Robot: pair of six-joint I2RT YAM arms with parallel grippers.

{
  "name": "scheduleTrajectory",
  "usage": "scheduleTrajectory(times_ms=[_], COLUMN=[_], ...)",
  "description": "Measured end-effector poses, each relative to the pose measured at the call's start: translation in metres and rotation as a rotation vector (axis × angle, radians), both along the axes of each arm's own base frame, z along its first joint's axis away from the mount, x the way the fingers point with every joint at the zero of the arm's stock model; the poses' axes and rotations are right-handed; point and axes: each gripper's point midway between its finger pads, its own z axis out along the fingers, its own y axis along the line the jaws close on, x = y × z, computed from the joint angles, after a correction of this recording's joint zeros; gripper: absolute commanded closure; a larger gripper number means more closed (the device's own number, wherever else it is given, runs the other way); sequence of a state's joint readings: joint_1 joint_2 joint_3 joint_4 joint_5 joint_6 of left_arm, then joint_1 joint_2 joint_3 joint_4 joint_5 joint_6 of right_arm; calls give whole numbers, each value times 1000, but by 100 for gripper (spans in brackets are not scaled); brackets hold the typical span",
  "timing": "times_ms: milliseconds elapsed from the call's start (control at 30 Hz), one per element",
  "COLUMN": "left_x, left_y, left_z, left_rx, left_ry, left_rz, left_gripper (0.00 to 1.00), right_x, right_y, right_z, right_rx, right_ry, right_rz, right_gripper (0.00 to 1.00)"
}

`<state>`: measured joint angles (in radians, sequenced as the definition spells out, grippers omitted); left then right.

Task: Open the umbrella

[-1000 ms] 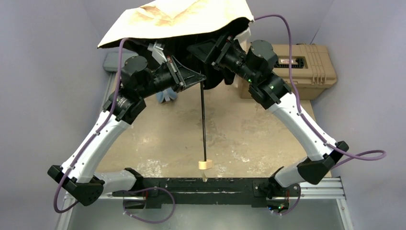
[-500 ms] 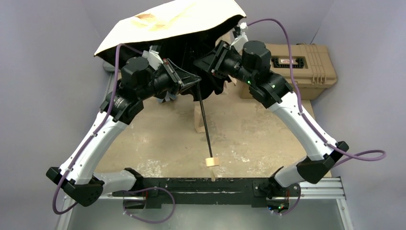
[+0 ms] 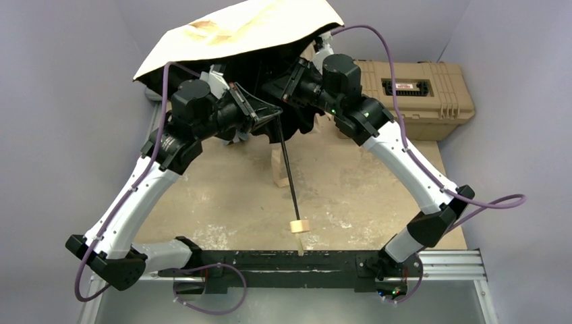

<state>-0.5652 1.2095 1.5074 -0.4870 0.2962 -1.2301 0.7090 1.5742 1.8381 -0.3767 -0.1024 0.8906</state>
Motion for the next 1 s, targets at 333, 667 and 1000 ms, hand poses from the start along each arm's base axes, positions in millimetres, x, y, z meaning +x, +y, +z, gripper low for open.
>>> scheduleTrajectory(times_ms=[333,667,1000], left_x=[19,29,36], left_y=[16,29,37], left_z=[17,28,57], left_rx=[-21,-53,-118], left_ry=[-71,-139,-239], left_rz=[139,293,393], left_gripper=[100,100,100], right_x=[32,60,101], right_y=[20,39,52], right_z=[24,46,110], right_rx=[28,124,316], right_ry=[-59,-135,-319], right_rz=[-66,-109,-257], right_gripper=[81,84,100])
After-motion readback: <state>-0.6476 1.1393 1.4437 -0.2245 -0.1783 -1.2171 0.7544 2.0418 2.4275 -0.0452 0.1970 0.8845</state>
